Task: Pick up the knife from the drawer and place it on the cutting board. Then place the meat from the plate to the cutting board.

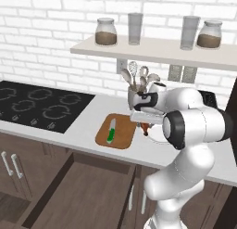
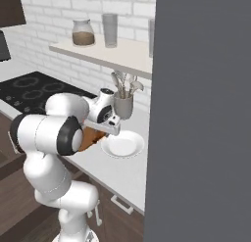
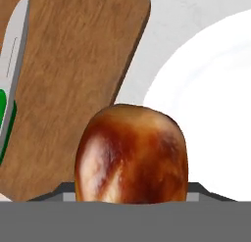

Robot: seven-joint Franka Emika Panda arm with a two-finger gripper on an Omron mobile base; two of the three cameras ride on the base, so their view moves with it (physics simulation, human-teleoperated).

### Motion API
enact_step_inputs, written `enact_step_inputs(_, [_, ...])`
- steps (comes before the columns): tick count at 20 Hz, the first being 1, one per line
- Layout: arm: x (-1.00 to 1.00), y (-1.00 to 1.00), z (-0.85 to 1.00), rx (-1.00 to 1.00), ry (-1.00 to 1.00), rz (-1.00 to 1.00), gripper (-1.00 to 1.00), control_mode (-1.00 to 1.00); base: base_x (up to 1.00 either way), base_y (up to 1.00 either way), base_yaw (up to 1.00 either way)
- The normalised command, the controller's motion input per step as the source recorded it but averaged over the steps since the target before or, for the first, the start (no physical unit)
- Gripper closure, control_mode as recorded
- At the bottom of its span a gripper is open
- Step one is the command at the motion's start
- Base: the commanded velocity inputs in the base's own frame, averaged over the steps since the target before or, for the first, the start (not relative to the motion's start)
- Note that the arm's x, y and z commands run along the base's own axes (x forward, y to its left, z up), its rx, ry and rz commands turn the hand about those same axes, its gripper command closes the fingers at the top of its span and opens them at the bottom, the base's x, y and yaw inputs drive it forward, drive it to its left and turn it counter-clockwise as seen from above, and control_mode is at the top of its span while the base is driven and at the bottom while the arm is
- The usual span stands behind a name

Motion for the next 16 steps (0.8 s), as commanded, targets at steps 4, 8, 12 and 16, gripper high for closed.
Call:
enact_step_inputs(4, [0.3,0.64,0.0,-0.01,0.08,-0.01,1.0,-1.0,0.0,0.0,0.0])
enact_step_inputs(8, [0.53,0.31,-0.01,-0.05,0.04,-0.02,1.0,-1.0,0.0,0.0,0.0])
enact_step_inputs(12, [0.46,0.31,-0.2,-0.08,0.04,0.0,1.0,-1.0,0.0,0.0,0.0])
enact_step_inputs(16, [0.24,0.25,-0.3,-0.08,0.01,0.0,1.0,-1.0,0.0,0.0,0.0])
